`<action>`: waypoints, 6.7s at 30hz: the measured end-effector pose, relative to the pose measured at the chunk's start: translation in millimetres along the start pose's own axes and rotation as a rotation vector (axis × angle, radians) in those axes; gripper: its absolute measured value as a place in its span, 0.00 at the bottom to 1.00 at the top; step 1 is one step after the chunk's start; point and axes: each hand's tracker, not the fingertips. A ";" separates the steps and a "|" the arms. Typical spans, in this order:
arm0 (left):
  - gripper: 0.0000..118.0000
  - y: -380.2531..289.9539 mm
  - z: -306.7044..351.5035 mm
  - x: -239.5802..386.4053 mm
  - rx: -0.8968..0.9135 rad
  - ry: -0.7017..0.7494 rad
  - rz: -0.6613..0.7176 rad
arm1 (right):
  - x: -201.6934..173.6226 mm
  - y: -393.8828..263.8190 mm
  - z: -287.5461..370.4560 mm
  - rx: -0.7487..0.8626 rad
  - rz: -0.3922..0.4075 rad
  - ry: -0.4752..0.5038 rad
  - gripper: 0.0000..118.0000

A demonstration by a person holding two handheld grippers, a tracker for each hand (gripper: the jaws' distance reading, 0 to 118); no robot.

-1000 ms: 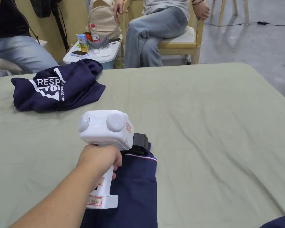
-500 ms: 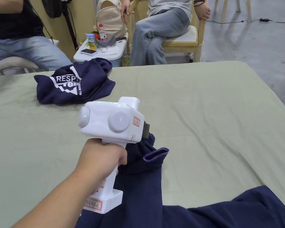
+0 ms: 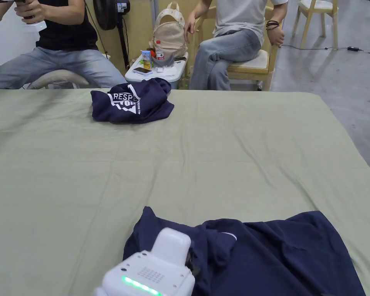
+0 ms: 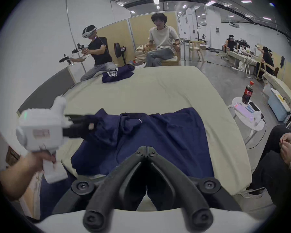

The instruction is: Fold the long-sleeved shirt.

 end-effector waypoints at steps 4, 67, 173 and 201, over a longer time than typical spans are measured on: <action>0.08 -20.9 -30.0 4.9 -0.126 0.007 0.119 | -8.8 -17.9 -0.8 -0.041 0.015 -0.004 0.01; 0.05 33.2 -170.8 -147.7 -0.304 -0.142 0.318 | 109.5 66.9 -167.4 -0.205 -0.034 -0.073 0.01; 0.00 -106.7 130.3 -52.3 -0.096 -0.043 0.299 | -15.7 -79.4 -21.3 -0.178 0.083 -0.025 0.01; 1.00 -145.2 -16.7 -162.6 -0.283 -0.581 0.650 | -57.6 -60.6 -42.2 -0.268 0.141 0.132 0.01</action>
